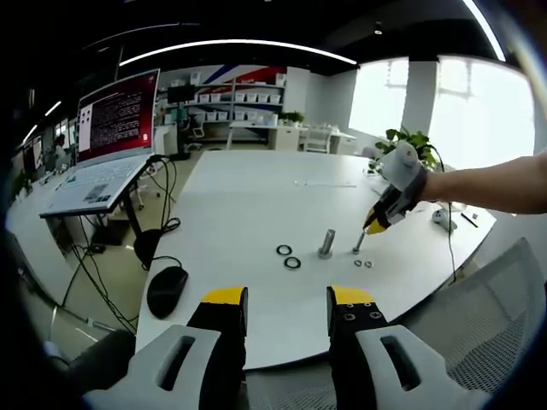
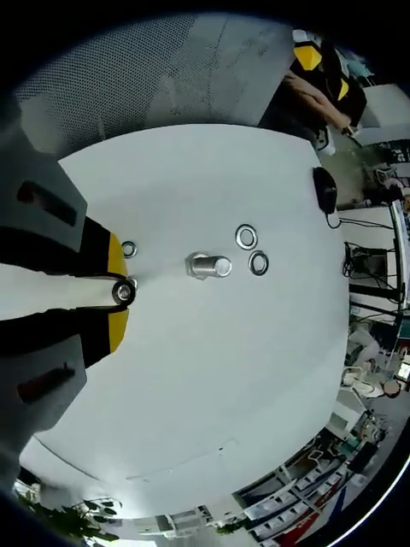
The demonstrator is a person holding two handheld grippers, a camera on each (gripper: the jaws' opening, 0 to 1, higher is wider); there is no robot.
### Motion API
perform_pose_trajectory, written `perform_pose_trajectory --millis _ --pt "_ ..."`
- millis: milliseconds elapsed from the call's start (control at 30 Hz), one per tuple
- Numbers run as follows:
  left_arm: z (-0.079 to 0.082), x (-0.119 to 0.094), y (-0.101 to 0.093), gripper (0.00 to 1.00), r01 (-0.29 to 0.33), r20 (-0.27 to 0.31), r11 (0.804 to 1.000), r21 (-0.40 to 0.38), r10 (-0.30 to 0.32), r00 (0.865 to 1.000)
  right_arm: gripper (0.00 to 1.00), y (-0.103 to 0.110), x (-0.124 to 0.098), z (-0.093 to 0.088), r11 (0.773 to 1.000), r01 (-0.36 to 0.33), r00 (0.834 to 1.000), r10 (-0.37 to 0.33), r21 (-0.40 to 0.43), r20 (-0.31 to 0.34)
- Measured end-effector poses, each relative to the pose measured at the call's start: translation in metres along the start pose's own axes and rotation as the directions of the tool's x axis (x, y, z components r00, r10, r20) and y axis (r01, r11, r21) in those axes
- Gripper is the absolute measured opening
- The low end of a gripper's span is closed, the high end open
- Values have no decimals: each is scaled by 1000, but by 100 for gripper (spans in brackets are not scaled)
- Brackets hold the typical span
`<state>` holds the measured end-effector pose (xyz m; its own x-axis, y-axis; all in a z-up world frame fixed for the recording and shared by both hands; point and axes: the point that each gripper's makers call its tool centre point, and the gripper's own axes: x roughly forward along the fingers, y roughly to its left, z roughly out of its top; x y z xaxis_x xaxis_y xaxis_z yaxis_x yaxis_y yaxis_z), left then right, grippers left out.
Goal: Place the washer onto the threaded stud by aligning its center hole with the stud, sliding it down to the base, and recovering from edge contact or off-axis alignment until the washer reaches the visible bottom stop.
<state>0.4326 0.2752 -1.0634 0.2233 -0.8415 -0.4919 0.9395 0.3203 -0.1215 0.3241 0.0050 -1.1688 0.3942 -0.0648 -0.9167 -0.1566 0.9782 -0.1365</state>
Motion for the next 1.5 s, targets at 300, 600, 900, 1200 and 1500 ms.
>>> perform_pose_trajectory --millis 300,600,900,1200,1500 --pt "0 0 1 35 -2 0 1000 -2 2 1000 14 -1 11 -1 999 -33 999 34 34 -21" --pt "0 0 1 35 -3 1 1000 -4 3 1000 14 1 15 -5 999 -33 998 33 15 -51" --pt "-1 0 2 35 -6 -3 1000 -5 6 1000 14 8 32 -15 999 -48 995 50 16 -83" --pt "-1 0 3 35 -11 -2 1000 -13 11 1000 14 12 49 -24 999 -52 992 51 -6 -114" --pt "-1 1 3 35 -12 -7 1000 -13 12 1000 15 13 53 -22 996 -64 993 58 -62 -101"
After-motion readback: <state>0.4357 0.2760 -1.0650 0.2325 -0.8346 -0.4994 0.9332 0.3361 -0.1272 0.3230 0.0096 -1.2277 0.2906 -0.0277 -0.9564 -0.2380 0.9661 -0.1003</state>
